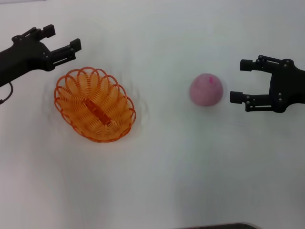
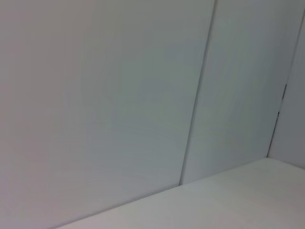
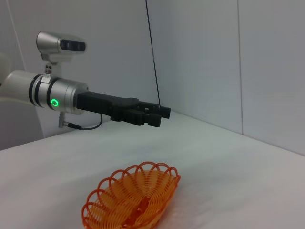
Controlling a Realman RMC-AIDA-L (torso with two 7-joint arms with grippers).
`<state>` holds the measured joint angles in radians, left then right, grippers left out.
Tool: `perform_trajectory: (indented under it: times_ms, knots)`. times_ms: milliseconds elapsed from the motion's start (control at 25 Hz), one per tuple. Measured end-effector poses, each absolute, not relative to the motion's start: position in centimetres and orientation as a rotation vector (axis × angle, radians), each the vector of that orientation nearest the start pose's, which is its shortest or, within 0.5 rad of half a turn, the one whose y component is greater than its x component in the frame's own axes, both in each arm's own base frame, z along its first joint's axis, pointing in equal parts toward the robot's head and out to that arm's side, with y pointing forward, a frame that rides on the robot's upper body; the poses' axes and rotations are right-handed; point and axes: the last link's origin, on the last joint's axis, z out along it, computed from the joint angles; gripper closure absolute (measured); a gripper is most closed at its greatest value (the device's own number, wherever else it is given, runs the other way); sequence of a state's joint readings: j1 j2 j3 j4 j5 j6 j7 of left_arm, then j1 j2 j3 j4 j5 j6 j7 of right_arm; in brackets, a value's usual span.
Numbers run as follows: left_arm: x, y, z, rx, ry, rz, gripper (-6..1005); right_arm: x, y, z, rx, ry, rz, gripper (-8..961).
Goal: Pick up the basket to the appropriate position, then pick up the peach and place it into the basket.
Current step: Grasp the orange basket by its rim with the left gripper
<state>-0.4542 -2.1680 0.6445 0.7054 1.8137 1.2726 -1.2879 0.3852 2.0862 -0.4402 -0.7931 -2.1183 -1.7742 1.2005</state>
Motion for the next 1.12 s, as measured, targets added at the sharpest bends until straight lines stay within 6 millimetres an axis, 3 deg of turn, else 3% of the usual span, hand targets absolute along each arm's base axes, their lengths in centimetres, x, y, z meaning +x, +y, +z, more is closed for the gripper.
perform_trajectory:
  times_ms: [240,480,960,1120]
  knots:
    - [-27.1,35.8,0.6,-2.345,-0.722,-0.713,140,30.5,27.8,4.2,-2.644,0.482,0.690,10]
    - [-25.6,37.1,1.8,-2.391,-0.798,-0.534,143,30.6,27.8,4.2,-2.645,0.483,0.691,10]
    - [-22.5,39.6,2.6,-2.390,-0.986,0.159,150,30.6,27.8,4.0,-2.643,0.483,0.692,9]
    - [-21.3,40.0,2.7,-2.394,-1.018,0.317,152,30.6,27.9,4.0,-2.641,0.482,0.689,9]
